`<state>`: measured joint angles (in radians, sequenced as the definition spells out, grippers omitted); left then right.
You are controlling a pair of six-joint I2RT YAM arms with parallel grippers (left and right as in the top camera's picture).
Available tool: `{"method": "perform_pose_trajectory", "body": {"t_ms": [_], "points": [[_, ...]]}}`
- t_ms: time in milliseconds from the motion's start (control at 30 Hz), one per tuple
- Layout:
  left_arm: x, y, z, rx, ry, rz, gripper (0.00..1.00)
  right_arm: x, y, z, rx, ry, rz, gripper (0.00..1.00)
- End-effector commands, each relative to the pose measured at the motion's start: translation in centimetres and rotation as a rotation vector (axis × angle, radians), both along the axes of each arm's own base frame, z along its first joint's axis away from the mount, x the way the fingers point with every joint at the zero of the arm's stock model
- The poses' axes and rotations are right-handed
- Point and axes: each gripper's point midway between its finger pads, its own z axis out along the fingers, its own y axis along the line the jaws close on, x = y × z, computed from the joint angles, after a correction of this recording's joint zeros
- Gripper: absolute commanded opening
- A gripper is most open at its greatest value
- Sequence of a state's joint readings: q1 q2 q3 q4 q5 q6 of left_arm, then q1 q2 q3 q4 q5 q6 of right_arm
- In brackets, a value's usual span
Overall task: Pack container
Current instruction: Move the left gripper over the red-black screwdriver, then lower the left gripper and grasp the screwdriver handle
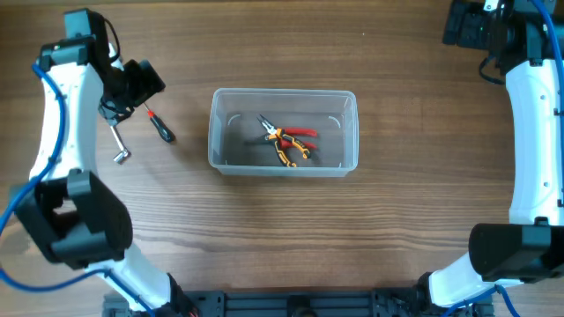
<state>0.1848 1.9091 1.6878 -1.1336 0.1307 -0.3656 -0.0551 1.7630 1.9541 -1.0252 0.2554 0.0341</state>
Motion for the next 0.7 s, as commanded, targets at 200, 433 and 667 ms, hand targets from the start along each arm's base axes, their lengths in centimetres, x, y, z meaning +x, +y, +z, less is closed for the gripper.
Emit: {"method": "perform_pose_trajectory", "body": {"t_ms": [200, 433, 667], "points": [[-0.4, 0.4, -5.5, -0.013, 0.152, -0.016, 0.40, -0.1, 0.0, 1.2, 0.005, -0.035, -0.016, 1.00], [0.4, 0.6, -5.7, -0.007, 0.126, -0.016, 0.41, -0.1, 0.0, 1.2, 0.005, -0.035, -0.016, 1.00], [0.6, 0.6, -6.6, -0.009, 0.133, -0.015, 0.43, -0.1, 0.0, 1.2, 0.005, -0.035, -0.016, 1.00]]}}
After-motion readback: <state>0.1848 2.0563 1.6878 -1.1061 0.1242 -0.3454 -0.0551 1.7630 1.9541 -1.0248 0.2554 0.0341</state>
